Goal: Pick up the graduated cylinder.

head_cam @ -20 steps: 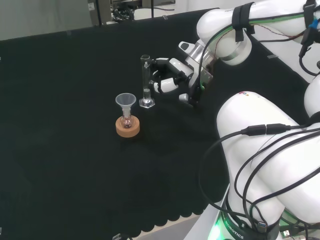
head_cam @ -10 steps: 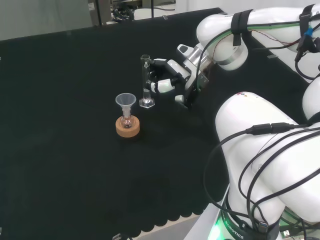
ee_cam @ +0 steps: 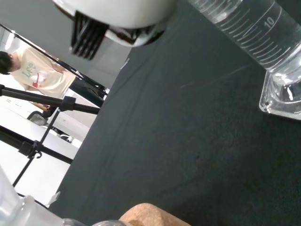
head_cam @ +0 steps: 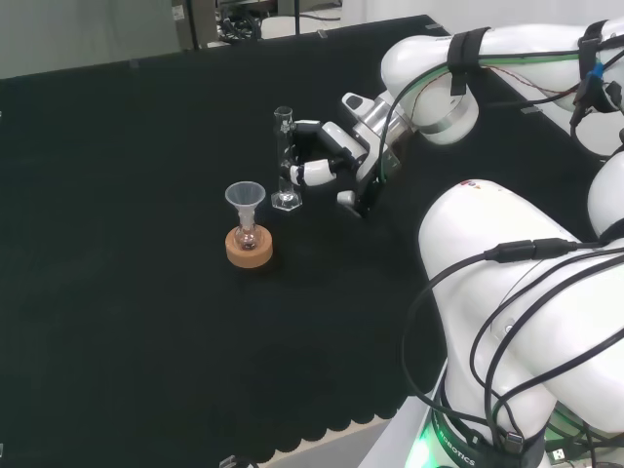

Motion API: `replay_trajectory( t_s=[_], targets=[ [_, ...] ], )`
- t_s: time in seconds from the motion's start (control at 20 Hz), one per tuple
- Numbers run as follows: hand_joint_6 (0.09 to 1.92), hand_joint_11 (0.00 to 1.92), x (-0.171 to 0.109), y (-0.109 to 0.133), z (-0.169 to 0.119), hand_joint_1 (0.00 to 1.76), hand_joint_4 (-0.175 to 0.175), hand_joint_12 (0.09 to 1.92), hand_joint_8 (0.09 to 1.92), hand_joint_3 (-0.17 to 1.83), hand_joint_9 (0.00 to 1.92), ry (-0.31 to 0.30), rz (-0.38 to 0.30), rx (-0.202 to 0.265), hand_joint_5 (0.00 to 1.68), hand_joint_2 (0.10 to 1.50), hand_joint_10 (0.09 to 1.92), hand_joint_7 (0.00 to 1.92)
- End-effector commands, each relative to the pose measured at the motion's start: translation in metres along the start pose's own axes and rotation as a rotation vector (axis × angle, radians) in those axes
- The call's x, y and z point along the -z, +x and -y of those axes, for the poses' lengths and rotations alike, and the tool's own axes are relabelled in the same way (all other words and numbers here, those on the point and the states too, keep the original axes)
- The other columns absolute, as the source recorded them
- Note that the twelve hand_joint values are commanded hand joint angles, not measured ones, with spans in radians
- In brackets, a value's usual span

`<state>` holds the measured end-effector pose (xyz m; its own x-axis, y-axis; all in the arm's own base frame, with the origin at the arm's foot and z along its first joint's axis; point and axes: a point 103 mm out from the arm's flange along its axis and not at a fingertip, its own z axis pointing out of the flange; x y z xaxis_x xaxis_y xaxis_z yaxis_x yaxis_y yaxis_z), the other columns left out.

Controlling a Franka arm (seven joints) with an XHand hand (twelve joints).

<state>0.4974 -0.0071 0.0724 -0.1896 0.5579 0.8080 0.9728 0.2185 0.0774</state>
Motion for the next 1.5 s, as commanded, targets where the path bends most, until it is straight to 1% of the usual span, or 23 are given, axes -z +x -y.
replay_trajectory(
  t_s=[0.05,0.15,0.35,0.6,1.0,1.15,1.5],
  targets=[
    [0.47,0.59,-0.005,0.001,0.000,1.08,-0.044,1.19,0.60,0.76,0.84,0.009,-0.036,0.009,0.56,0.57,0.41,0.59],
    [0.51,0.61,-0.006,0.002,-0.001,1.09,-0.043,1.18,0.60,0.76,0.85,0.008,-0.046,0.011,0.56,0.57,0.40,0.61],
    [0.57,0.56,-0.010,0.001,-0.001,1.08,-0.034,1.20,0.59,0.76,0.82,0.007,-0.074,0.009,0.55,0.57,0.39,0.60],
    [0.58,0.53,-0.011,0.000,-0.001,1.08,-0.033,1.22,0.58,0.76,0.80,-0.005,-0.104,0.008,0.53,0.57,0.39,0.58],
    [0.60,0.55,-0.011,-0.001,-0.001,1.09,-0.029,1.22,0.59,0.77,0.83,-0.010,-0.116,0.010,0.54,0.59,0.41,0.59],
    [0.62,0.57,-0.017,0.000,-0.003,1.09,-0.023,1.22,0.60,0.77,0.84,-0.008,-0.107,0.007,0.57,0.60,0.41,0.60],
    [0.66,0.60,-0.010,-0.004,-0.001,1.10,-0.016,1.20,0.60,0.77,0.86,-0.015,-0.120,0.005,0.58,0.60,0.41,0.62]
  ],
)
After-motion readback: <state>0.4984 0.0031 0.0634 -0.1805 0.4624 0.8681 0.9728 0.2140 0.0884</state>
